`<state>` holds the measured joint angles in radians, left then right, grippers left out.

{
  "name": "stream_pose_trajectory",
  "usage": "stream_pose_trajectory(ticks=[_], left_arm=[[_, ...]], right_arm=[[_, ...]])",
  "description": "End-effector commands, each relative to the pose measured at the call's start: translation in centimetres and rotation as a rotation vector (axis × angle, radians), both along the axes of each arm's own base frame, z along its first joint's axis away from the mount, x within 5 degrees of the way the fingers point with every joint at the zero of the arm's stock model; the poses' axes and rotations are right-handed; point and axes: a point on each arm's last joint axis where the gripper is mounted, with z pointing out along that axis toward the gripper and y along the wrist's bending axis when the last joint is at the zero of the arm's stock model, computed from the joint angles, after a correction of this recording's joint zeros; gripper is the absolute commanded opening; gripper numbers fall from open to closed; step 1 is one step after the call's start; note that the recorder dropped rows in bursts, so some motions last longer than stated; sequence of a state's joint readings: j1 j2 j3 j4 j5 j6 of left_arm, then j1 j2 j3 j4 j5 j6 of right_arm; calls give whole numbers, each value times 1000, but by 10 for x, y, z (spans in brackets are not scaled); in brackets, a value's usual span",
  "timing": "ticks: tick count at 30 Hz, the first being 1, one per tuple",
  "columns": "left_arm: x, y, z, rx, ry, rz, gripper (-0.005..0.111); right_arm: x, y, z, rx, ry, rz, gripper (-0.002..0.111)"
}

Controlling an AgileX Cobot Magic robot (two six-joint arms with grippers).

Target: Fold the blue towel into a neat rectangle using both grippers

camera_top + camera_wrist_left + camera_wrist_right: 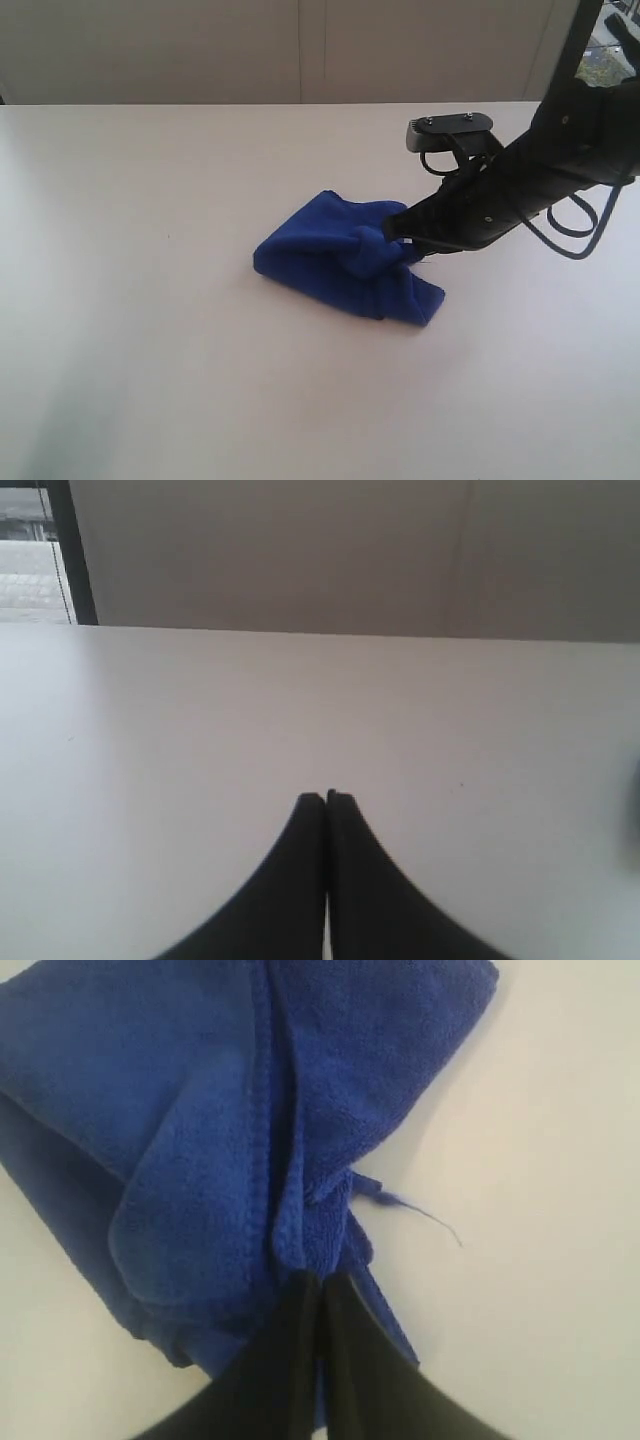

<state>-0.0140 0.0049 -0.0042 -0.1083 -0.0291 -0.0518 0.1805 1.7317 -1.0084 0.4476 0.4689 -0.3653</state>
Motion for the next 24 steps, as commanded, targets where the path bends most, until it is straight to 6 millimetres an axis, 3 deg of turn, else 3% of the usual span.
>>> stream_pose_trajectory(ticks=[1,3,5,6,7,9,11,13,15,20,24], left_arm=[[0,0,0,-148,-8,18,0],[0,0,-2,-165,11,17,0],[-1,-1,-7,-166,74,11,0],[-2,-2,-6,-174,87,7,0],[-2,-2,-5,-179,82,6,0],[-1,-3,-3,-193,116,3,0],[1,-3,0,-201,155,1,0],[2,-3,2,-201,162,1,0],[2,-4,3,-208,166,-1,0],[-2,-12,16,-267,259,-72,0],[4,-31,45,-224,290,-307,0]], right_arm=[[1,1,6,33,-13,-27,0],[3,3,19,56,-40,-20,0],[4,12,49,112,-102,73,0],[2,26,69,173,-147,162,0],[1,33,73,196,-153,203,0],[-1,58,71,203,-180,293,0],[5,75,38,173,-114,327,0],[10,77,21,164,-75,318,0],[12,75,22,160,-87,309,0],[10,68,67,118,-209,337,0],[11,34,71,23,-137,218,0]])
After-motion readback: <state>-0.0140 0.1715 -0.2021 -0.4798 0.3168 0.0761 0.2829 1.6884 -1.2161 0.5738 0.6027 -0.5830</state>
